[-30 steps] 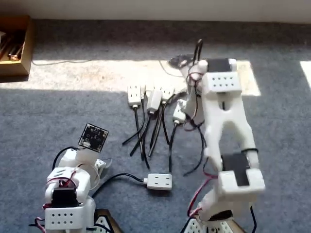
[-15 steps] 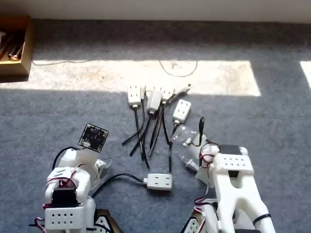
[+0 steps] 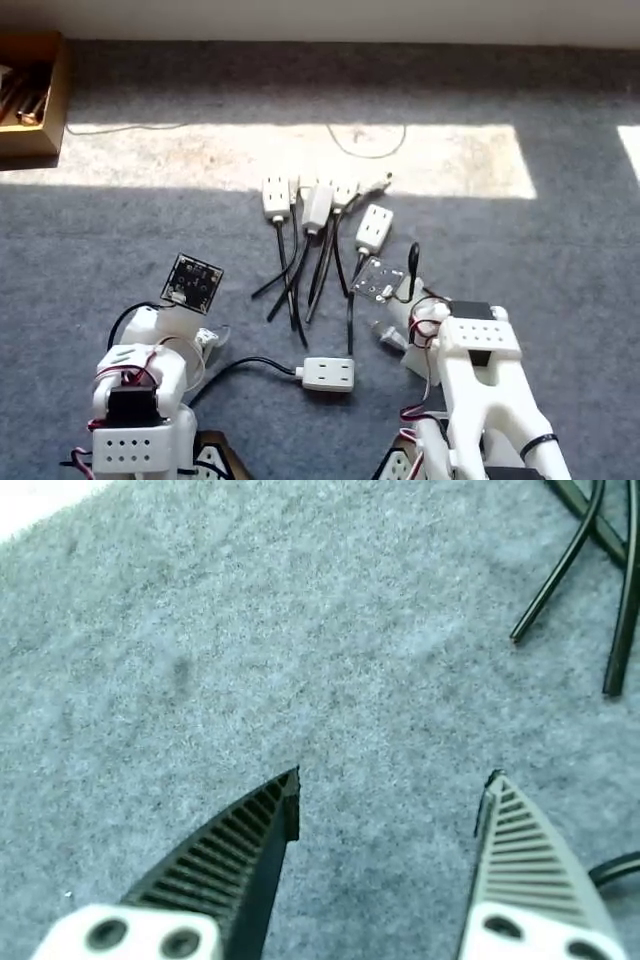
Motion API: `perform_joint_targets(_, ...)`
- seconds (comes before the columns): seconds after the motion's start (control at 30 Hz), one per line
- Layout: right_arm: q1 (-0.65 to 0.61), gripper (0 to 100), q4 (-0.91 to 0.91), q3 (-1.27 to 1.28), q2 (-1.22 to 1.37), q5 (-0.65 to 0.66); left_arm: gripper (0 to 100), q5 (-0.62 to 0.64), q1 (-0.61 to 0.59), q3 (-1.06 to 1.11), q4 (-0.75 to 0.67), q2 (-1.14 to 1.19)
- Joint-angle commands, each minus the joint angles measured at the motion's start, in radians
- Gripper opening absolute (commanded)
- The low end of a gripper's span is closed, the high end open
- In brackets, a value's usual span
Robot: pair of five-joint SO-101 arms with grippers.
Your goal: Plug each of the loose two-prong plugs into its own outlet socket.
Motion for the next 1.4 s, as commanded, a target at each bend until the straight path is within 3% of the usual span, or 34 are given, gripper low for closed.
perform_joint_targets(0.0,-0.047,0.6,-0.039,-0.051,0.010,0.002,29,0.003,-0.002,0.018,-0.011,0.005)
perform_joint_targets(0.23,-0.165,2.3,-0.038,-0.051,0.002,-0.058,29,0.003,-0.002,0.018,-0.011,0.005)
perform_joint_targets(0.47,-0.163,22.6,0.036,-0.114,0.001,-0.054,29,0.003,-0.002,0.018,-0.011,0.005)
perform_joint_targets(0.73,-0.170,23.2,0.117,-0.262,0.013,-0.054,29,0.003,-0.002,0.018,-0.011,0.005)
perform_joint_targets(1.07,-0.170,23.3,0.124,-0.151,0.002,0.003,29,0.003,-0.002,0.018,-0.011,0.005)
perform_joint_targets(1.3,-0.194,23.3,0.298,-0.219,0.001,0.060,29,0.003,-0.002,0.018,-0.011,0.005)
perform_joint_targets(1.37,-0.216,23.2,0.275,-0.216,0.002,0.040,29,0.003,-0.002,0.018,-0.011,0.005)
